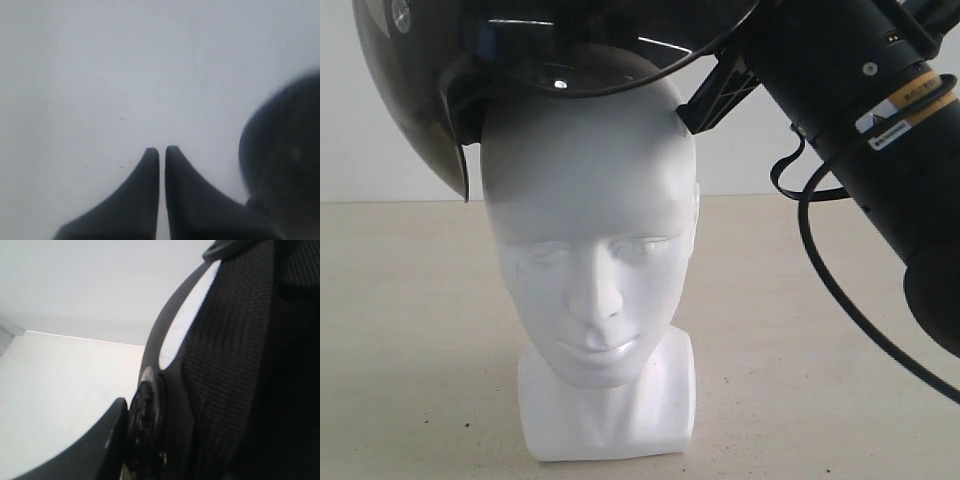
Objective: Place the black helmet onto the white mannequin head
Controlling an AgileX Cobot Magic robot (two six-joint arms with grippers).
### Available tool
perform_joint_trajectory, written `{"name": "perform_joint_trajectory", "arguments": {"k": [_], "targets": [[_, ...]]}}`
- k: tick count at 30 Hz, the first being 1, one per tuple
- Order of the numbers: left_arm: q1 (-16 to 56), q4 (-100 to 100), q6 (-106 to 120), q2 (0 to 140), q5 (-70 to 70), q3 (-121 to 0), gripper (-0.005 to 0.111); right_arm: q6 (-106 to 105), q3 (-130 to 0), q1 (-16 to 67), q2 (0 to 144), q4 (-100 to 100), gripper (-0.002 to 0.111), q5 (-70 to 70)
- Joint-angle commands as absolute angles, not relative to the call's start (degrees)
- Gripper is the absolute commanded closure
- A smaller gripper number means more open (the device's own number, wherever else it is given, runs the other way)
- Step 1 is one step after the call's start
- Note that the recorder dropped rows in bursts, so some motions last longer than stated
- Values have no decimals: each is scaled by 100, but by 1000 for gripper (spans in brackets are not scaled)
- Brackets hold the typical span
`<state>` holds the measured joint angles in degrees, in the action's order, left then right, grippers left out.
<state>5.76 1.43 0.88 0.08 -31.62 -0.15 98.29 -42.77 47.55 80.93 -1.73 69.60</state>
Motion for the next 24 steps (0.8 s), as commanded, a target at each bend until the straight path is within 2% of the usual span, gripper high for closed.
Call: {"name": "perform_joint_trajectory", "arguments": {"k": [1,4,8,15,20,24], "targets": [[590,-2722,-2594,486,-2718,-264,102,9952,-4229,4788,8046,-562,108,6823],[590,-2254,-3231,1124,-1594,-1049,102,9964,-4229,4788,8046,-613,108,6834],[590,-1126,-3510,2799,34,-3080,102,9964,-4229,4788,8046,-660,108,6823],[590,-1061,-2538,5111,2007,-5630,102,9964,-4229,4788,8046,-690,108,6823],[384,-2274,-646,6233,2613,-6947,102,9964,-4229,4788,8046,-781,108,6823],[-362,-4672,1770,7171,3933,-7901,102,9953,-4229,4788,8046,-817,108,6823]]}}
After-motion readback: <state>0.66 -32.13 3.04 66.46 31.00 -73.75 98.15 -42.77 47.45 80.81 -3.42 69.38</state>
